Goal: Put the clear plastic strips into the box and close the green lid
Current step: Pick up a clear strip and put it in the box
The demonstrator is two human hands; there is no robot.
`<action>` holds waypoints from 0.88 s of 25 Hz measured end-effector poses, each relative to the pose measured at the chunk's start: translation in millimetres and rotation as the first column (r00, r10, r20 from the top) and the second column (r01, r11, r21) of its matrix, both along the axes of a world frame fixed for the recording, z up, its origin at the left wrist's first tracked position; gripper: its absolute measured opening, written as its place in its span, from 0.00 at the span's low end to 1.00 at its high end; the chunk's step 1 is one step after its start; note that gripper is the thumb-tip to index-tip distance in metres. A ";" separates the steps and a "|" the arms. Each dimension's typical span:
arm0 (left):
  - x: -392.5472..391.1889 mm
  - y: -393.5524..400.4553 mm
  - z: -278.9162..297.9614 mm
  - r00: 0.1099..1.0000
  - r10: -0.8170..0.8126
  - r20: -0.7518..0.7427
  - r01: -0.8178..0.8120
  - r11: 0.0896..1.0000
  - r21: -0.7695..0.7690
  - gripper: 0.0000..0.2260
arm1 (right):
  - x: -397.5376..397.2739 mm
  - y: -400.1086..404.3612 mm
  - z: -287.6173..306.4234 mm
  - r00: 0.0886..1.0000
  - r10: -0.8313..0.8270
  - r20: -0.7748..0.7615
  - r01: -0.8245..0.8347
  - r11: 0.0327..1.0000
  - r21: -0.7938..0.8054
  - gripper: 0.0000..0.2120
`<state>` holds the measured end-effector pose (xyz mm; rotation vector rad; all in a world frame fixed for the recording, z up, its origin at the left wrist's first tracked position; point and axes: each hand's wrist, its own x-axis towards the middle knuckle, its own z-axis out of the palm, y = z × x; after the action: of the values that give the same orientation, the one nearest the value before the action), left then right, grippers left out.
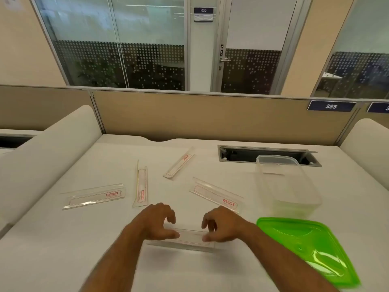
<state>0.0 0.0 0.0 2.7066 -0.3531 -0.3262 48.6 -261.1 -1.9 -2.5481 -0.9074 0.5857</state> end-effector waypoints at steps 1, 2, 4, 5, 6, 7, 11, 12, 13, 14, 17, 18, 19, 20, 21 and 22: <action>-2.0 1.1 0.6 1.000 -0.013 -0.020 0.014 0.999 0.040 0.19 | -3.0 1.6 -2.4 1.000 0.018 -0.024 -0.019 0.999 -0.034 0.15; -2.7 1.8 -0.2 1.000 -0.023 -0.019 0.025 0.995 0.095 0.16 | -5.2 4.0 -2.9 1.000 0.018 -0.013 -0.019 0.997 -0.074 0.13; -5.3 6.7 -7.7 1.000 -0.016 -0.016 0.019 0.987 0.158 0.11 | -9.7 4.6 -10.8 1.000 0.020 0.009 -0.019 0.995 -0.095 0.09; -6.6 8.3 -10.4 1.000 -0.007 -0.031 0.012 0.986 0.165 0.10 | -10.0 4.1 -12.3 1.000 0.007 0.008 -0.006 0.996 -0.091 0.08; -8.3 9.6 -13.6 0.999 0.003 -0.034 0.003 0.985 0.172 0.09 | -9.2 3.3 -13.1 1.000 -0.017 0.010 0.017 0.996 -0.090 0.07; -8.4 10.6 -15.1 0.999 0.015 -0.030 -0.010 0.984 0.177 0.08 | -7.5 2.1 -12.8 0.999 -0.030 0.014 0.031 0.995 -0.092 0.07; -3.7 8.7 -19.9 0.996 0.016 0.091 -0.032 0.985 0.172 0.07 | 0.5 -3.7 -16.9 0.992 -0.061 0.107 0.073 0.991 -0.115 0.09; -1.4 7.4 -19.1 0.989 0.002 0.149 -0.029 0.983 0.180 0.07 | 2.8 -5.6 -16.3 0.983 -0.069 0.167 0.087 0.991 -0.102 0.10; -0.2 6.5 -17.1 0.976 -0.027 0.215 -0.015 0.981 0.194 0.07 | 5.1 -7.9 -15.2 0.966 -0.077 0.246 0.097 0.993 -0.068 0.11; 1.4 6.3 -15.3 0.948 -0.082 0.307 0.009 0.973 0.231 0.07 | 7.3 -10.8 -13.9 0.943 -0.083 0.321 0.095 0.995 -0.023 0.14; 6.4 5.8 -14.1 0.825 -0.206 0.526 0.035 0.948 0.317 0.07 | 18.2 -19.6 -8.1 0.921 -0.108 0.373 0.092 0.994 0.063 0.35; 7.9 4.7 -13.0 0.795 -0.224 0.563 0.045 0.949 0.313 0.07 | 22.3 -21.4 -4.9 0.938 -0.118 0.326 0.103 0.993 0.063 0.41; 10.3 4.2 -13.0 0.767 -0.236 0.597 0.057 0.952 0.302 0.07 | 26.9 -22.8 -2.2 0.955 -0.130 0.265 0.118 0.991 0.062 0.44; 12.6 4.0 -13.5 0.739 -0.241 0.629 0.066 0.955 0.289 0.08 | 31.9 -24.3 0.0 0.969 -0.141 0.204 0.130 0.989 0.066 0.45; 14.3 3.2 -13.9 0.716 -0.243 0.654 0.069 0.958 0.280 0.08 | 36.9 -26.3 1.4 0.976 -0.147 0.162 0.136 0.988 0.079 0.44; 15.9 2.1 -14.1 0.690 -0.244 0.681 0.068 0.959 0.275 0.08 | 41.3 -28.3 3.0 0.979 -0.149 0.142 0.137 0.986 0.092 0.40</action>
<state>15.9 2.1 -14.1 2.9281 -0.8095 0.7304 89.9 -289.4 1.2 -2.5823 -0.7706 0.3133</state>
